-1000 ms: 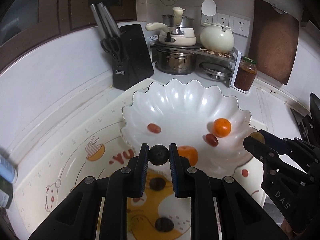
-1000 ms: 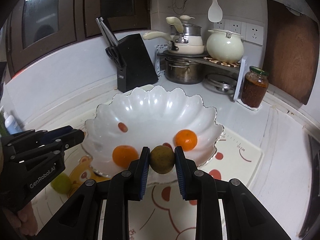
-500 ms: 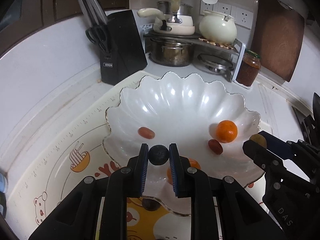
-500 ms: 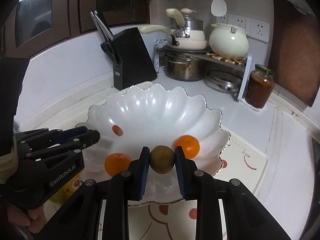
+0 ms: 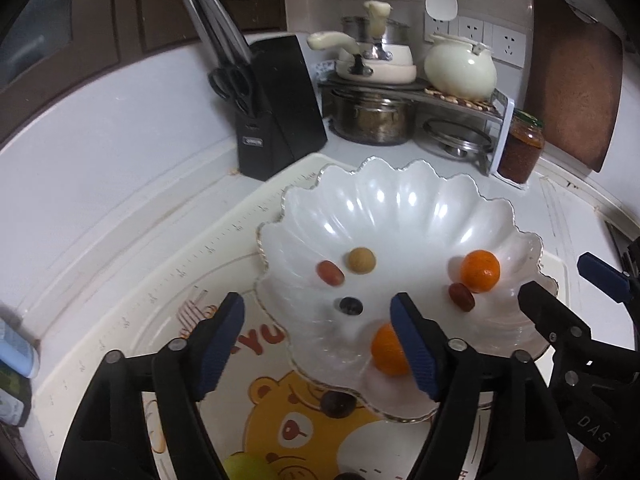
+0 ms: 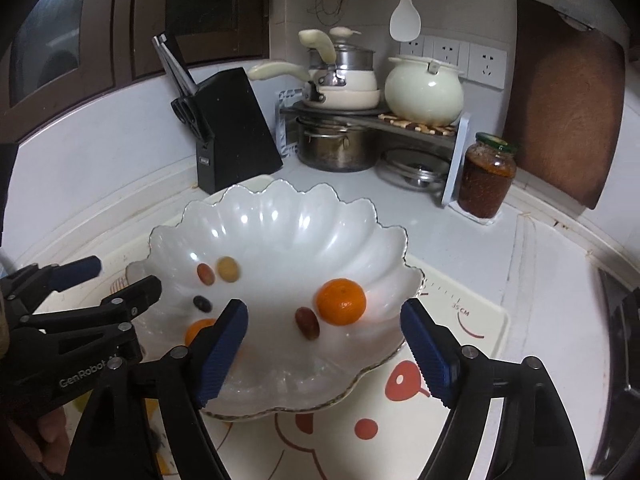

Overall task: Organize fruits
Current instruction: 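Open both tools to drop the brown fruit and the plum into the bowl, then withdraw both tools from the bowl toward the remaining fruits on the mat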

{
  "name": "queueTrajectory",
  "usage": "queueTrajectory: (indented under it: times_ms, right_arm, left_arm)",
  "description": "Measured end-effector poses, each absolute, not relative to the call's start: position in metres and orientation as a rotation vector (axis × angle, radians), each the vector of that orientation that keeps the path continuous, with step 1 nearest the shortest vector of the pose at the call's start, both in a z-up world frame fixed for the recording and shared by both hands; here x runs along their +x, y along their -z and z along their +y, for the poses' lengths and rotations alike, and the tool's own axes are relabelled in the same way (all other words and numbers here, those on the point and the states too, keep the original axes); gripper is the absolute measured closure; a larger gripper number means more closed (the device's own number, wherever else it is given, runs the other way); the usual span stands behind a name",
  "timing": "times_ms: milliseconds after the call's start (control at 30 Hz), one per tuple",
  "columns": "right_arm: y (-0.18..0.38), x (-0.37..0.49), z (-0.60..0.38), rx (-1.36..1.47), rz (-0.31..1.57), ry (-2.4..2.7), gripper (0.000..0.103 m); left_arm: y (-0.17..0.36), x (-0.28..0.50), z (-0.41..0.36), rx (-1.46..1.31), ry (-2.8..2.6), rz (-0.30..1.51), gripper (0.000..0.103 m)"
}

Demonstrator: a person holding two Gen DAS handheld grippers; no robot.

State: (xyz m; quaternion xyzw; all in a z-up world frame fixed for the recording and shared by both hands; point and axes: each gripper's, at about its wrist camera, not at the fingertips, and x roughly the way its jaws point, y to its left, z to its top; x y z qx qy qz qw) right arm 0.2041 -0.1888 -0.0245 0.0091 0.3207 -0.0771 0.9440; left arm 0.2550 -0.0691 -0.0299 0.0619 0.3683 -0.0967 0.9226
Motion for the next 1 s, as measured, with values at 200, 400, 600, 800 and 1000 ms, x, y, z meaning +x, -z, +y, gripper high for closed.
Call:
queueTrajectory:
  times_ms: [200,400,600,800,1000]
  right_arm:
    - [0.018,0.199,-0.181,0.017,0.636,0.159,0.02]
    - [0.012,0.192,-0.172,0.0,0.62,0.153,0.02]
    - [0.009,0.183,-0.161,-0.015,0.606,0.141,0.02]
    - [0.006,0.174,-0.148,-0.028,0.593,0.125,0.02]
    - [0.008,0.168,-0.138,-0.032,0.597,0.106,0.02]
  left_arm:
    - [0.021,0.247,-0.058,0.116,0.177,0.738,0.014]
    - [0.017,0.239,-0.048,0.108,0.153,0.727,0.01]
    - [0.013,0.228,-0.036,0.106,0.14,0.716,0.007]
    - [0.01,0.218,-0.024,0.103,0.123,0.705,0.007]
    - [0.01,0.21,-0.011,0.098,0.105,0.705,0.006]
